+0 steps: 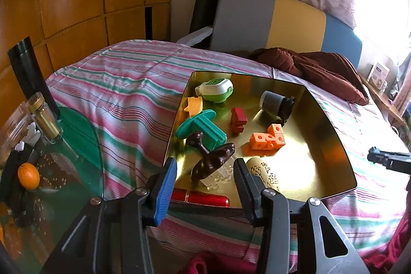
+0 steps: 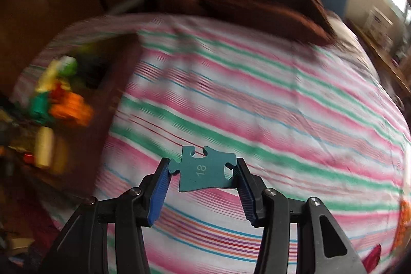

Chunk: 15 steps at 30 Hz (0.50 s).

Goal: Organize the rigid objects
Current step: 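Carry the teal puzzle piece into the gold tray and open the right tool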

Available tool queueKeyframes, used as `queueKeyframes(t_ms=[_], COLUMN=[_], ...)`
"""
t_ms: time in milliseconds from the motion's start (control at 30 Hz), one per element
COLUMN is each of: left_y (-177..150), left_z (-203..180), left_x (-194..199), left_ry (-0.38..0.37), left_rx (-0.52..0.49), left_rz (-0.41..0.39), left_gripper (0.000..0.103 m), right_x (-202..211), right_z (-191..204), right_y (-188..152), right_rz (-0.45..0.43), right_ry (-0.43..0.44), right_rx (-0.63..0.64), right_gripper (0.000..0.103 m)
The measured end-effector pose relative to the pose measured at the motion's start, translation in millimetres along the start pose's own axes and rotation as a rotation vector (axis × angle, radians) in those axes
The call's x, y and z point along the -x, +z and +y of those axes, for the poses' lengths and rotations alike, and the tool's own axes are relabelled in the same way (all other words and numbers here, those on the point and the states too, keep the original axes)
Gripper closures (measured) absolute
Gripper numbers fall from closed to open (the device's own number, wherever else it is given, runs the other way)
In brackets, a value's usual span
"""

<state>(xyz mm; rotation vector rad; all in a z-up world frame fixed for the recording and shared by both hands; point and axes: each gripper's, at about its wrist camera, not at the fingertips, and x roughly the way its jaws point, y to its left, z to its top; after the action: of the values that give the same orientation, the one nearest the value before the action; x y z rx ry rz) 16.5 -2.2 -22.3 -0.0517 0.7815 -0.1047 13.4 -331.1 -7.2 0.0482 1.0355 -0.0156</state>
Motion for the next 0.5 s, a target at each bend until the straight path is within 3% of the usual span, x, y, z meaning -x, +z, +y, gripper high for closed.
queueKeyframes(t_ms=[233, 400, 500], left_y=[-0.5, 0.9, 1.4], left_z=[9.4, 17.1, 18.0], left_x=[-5.2, -7.5, -9.4], left_ry=[0.017, 0.031, 0.031], left_rx=[0.026, 0.048, 0.045], left_rz=[0.006, 0.007, 0.008], left_gripper=[0.052, 0.051, 0.045], right_x=[0.1, -34.6, -63.5], right_z=[92.3, 141.8, 155.5], right_y=[30.9, 35.5, 33.2], right_rz=[-0.041, 0.036, 0.111], right_ry=[0.171, 0.217, 0.202], right_rx=[0.180, 0.277, 0.313], right_gripper=[0.053, 0.053, 0.053])
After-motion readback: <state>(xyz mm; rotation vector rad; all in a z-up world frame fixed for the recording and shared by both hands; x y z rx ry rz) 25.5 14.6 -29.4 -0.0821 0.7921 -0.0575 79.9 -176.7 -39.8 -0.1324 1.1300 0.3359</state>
